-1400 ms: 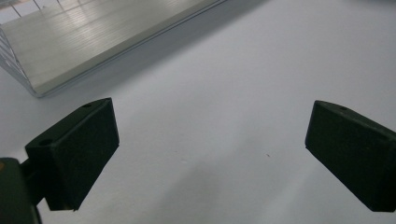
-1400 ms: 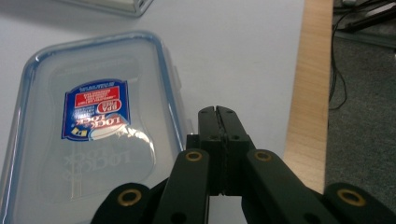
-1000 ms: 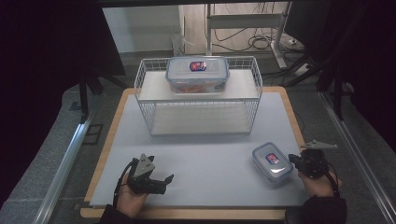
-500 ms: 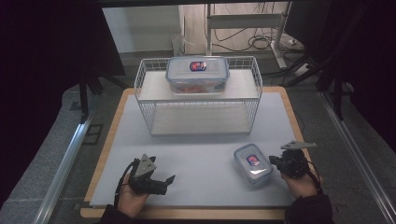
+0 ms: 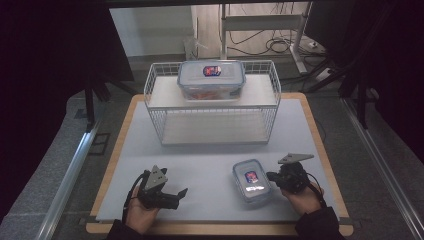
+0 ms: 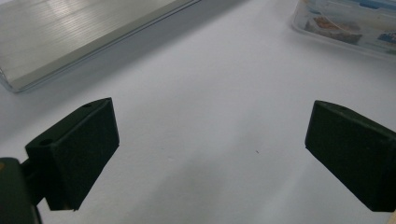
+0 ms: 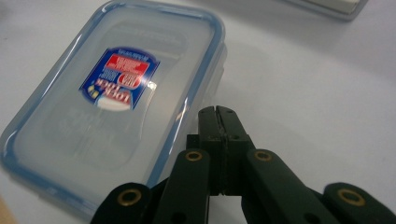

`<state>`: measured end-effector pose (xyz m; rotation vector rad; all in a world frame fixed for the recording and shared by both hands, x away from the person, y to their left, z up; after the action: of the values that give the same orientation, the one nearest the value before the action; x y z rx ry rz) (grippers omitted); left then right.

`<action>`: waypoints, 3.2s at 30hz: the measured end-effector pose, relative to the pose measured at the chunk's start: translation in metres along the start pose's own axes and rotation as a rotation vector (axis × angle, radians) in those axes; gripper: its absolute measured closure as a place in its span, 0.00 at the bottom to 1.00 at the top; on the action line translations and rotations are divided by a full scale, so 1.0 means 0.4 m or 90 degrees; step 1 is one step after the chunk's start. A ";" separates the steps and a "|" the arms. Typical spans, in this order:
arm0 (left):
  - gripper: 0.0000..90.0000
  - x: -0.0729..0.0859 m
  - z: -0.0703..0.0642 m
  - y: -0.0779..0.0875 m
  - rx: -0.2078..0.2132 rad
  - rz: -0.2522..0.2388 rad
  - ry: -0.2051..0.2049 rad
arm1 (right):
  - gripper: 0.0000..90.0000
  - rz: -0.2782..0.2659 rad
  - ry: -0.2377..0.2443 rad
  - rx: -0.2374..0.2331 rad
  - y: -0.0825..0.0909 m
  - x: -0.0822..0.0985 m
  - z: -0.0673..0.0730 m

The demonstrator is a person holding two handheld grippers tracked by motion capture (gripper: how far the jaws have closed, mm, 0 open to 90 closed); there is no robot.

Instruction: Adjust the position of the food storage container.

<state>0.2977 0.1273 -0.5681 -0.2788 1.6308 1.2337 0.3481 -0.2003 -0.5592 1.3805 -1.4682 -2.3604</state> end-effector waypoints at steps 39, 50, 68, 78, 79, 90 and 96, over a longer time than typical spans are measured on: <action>0.04 -0.002 0.007 -0.001 0.001 0.000 0.012 | 1.00 0.045 0.082 -0.092 -0.012 0.098 0.212; 0.05 -0.016 0.007 -0.019 0.021 0.017 0.040 | 1.00 0.029 0.049 -0.093 -0.043 0.060 0.174; 0.84 -0.141 -0.027 -0.258 0.134 0.055 0.010 | 1.00 0.043 0.070 -0.117 -0.050 0.066 0.218; 0.91 -0.147 -0.069 -0.270 0.178 0.056 0.024 | 1.00 0.047 0.076 -0.107 -0.061 0.055 0.209; 0.91 -0.147 -0.070 -0.267 0.177 0.055 0.024 | 1.00 0.048 0.074 -0.103 -0.062 0.054 0.206; 0.94 -0.105 -0.087 -0.218 0.181 0.079 0.064 | 1.00 0.049 0.048 -0.060 -0.069 0.041 0.140; 0.91 -0.083 -0.094 -0.176 0.172 0.094 0.071 | 1.00 0.047 0.031 -0.044 -0.089 0.016 0.103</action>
<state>0.3391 0.0529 -0.5837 -0.0603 1.9197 1.1054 0.3296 -0.1547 -0.5833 1.3338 -1.3859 -2.2938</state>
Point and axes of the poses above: each handheld gripper's, and its own axes: y roughly backward along the jaws, x roughly out of its underside, z roughly to its left, the point moved 9 cm from there along -y, roughly forward along the jaws, and after that the axes turned 5 degrees about -x, right-handed, at the moved point
